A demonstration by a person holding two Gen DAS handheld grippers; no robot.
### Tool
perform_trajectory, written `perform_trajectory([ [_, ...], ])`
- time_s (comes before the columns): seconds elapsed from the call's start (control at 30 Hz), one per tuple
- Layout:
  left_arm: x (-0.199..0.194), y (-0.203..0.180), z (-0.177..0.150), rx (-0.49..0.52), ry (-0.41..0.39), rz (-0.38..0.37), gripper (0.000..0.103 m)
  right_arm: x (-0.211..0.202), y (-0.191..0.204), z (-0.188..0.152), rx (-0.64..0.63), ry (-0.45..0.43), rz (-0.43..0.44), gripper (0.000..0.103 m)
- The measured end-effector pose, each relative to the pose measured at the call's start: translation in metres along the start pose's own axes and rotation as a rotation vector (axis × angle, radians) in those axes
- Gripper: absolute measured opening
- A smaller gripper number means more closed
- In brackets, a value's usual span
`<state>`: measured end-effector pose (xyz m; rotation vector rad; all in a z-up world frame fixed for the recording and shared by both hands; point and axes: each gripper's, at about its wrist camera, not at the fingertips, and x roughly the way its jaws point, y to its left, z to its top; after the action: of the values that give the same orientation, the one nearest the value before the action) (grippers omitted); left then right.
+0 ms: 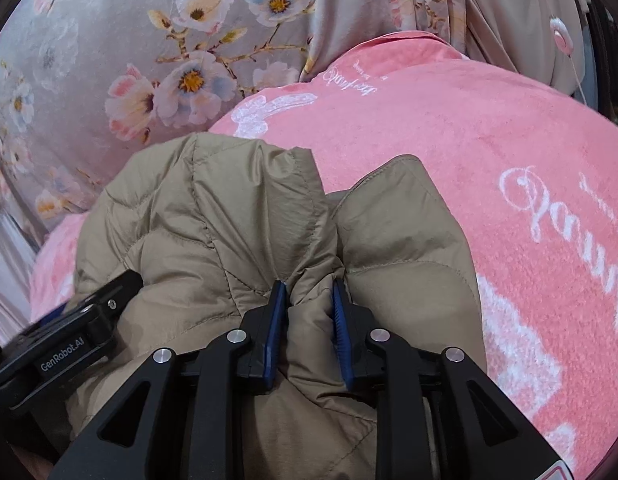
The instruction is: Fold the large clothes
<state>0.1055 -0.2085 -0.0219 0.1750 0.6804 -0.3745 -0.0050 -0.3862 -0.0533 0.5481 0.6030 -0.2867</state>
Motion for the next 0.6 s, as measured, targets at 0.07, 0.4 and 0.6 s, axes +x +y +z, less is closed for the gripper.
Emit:
perform_trajectory([
  [0.07, -0.008, 0.009, 0.001, -0.007, 0.022, -0.040, 0.098, -0.013, -0.005, 0.002, 0.038, 0.016, 0.007, 0.046],
  [0.4, -0.034, 0.121, -0.033, -0.423, 0.289, -0.371, 0.098, -0.058, -0.070, -0.026, 0.331, 0.139, 0.179, 0.074],
  [0.6, -0.019, 0.121, -0.060, -0.497, 0.361, -0.506, 0.098, -0.045, -0.056, -0.038, 0.332, 0.152, 0.232, 0.084],
])
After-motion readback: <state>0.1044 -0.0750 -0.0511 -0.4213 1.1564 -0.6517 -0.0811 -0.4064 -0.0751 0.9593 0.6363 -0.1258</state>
